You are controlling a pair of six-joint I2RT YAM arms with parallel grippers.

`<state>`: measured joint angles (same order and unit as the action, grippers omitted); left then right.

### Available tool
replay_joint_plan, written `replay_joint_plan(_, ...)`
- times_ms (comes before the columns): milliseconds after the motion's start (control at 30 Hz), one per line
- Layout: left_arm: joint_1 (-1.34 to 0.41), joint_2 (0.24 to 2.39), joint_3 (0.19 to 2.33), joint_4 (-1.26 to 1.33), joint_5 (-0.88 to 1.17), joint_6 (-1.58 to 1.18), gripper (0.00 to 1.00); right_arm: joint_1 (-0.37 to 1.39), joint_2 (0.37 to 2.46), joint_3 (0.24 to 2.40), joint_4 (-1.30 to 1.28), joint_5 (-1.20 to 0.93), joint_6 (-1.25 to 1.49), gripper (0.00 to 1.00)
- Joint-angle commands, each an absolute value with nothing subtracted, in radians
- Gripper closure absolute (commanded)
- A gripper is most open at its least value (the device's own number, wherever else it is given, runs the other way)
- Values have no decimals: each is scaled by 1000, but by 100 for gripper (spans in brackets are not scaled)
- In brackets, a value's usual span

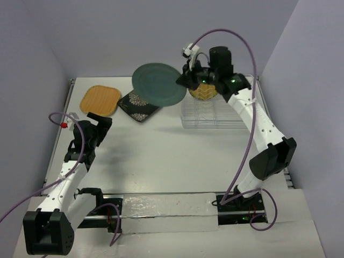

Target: Load the plates into the dish rack

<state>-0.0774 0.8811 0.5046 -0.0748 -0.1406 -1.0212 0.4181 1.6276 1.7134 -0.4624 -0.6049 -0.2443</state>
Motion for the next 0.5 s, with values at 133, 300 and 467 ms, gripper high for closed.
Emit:
replay_joint_plan(133, -81, 941, 637, -106, -295, -973, 1, 142, 1765, 2299, -883, -521, -849, 100)
replay_joint_plan(300, -81, 982, 678, -127, -367, -968, 1, 34, 1724, 2258, -926, -546, -1102, 100)
replay_joint_plan(467, -81, 1070, 755, -177, -386, -957, 1, -24, 1756, 2240, -949, -555, -1312, 100)
